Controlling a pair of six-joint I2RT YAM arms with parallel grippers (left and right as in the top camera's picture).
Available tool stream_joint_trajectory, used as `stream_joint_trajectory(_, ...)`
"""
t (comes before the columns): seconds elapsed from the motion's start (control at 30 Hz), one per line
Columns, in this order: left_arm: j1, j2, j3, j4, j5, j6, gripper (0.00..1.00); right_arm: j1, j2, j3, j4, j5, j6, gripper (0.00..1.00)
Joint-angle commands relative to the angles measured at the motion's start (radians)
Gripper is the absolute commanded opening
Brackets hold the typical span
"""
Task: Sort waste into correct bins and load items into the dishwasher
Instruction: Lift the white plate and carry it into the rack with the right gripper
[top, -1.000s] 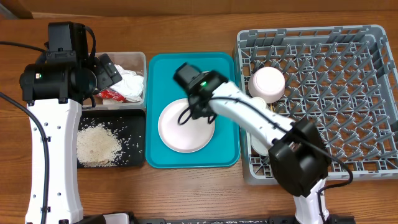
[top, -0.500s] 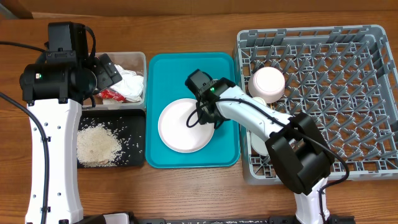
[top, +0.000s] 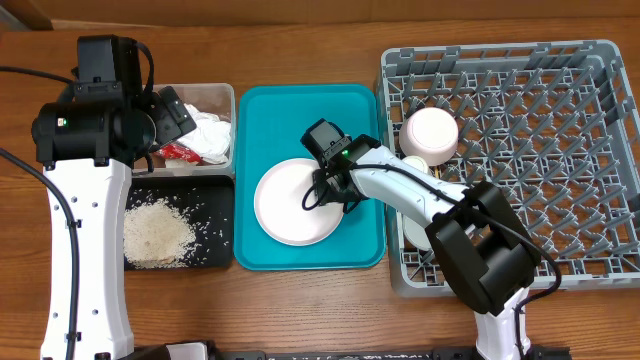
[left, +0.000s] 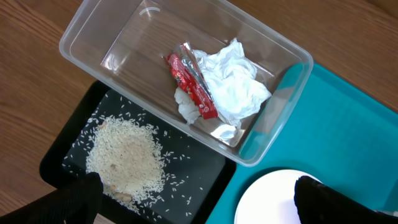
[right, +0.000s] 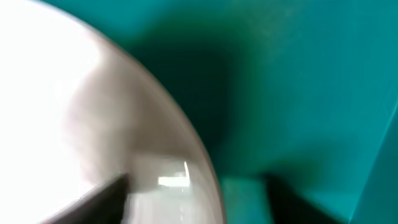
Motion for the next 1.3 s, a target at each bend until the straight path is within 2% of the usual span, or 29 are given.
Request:
stream_joint_trajectory(0.0, -0.001, 0.003, 0.004, 0.0, 0.001, -0.003, 1.0, 0.002, 0.002, -0.028, -0.009, -0.017, -0.001, 1.0)
stream_joint_trajectory(0.2, -0.001, 0.003, 0.004, 0.0, 0.001, -0.003, 1.0, 0.002, 0.002, -0.028, -0.016, -0.017, -0.001, 0.99)
stream_joint_trajectory(0.27, -0.001, 0.003, 0.004, 0.0, 0.001, -0.003, 1.0, 0.002, 0.002, -0.028, -0.02, -0.016, -0.001, 0.82)
stream_joint_trajectory(0.3, -0.001, 0.003, 0.004, 0.0, 0.001, -0.003, 1.0, 0.002, 0.002, -0.028, -0.023, -0.017, -0.001, 0.68)
stream_joint_trajectory(0.33, -0.001, 0.003, 0.004, 0.0, 0.001, -0.003, 1.0, 0.002, 0.002, -0.028, -0.024, -0.016, -0.001, 0.61)
stream_joint_trajectory(0.37, -0.001, 0.003, 0.004, 0.0, 0.001, -0.003, 1.0, 0.002, 0.002, -0.028, -0.024, -0.016, -0.001, 0.47)
stream_joint_trajectory(0.57, -0.001, 0.003, 0.004, 0.0, 0.001, -0.003, 1.0, 0.001, 0.001, -0.024, -0.009, -0.012, -0.005, 0.05)
stream_joint_trajectory(0.73, -0.001, 0.003, 0.004, 0.0, 0.001, -0.003, 1.0, -0.011, -0.034, 0.119, -0.114, 0.043, -0.031, 0.04)
stream_joint_trajectory(0.87, -0.001, 0.003, 0.004, 0.0, 0.001, -0.003, 1.0, -0.015, -0.096, 0.291, -0.25, 0.23, -0.076, 0.04)
stream_joint_trajectory(0.97, -0.001, 0.003, 0.004, 0.0, 0.001, -0.003, 1.0, -0.015, -0.144, 0.425, -0.367, 0.454, -0.119, 0.04)
stream_joint_trajectory(1.07, -0.001, 0.003, 0.004, 0.0, 0.001, -0.003, 1.0, -0.016, -0.19, 0.511, -0.453, 0.764, -0.162, 0.04)
stream_joint_trajectory(1.17, -0.001, 0.003, 0.004, 0.0, 0.001, -0.003, 1.0, -0.03, -0.219, 0.521, -0.479, 1.099, -0.238, 0.04)
stream_joint_trajectory(1.27, -0.001, 0.003, 0.004, 0.0, 0.001, -0.003, 1.0, -0.077, -0.22, 0.52, -0.53, 1.324, -0.268, 0.04)
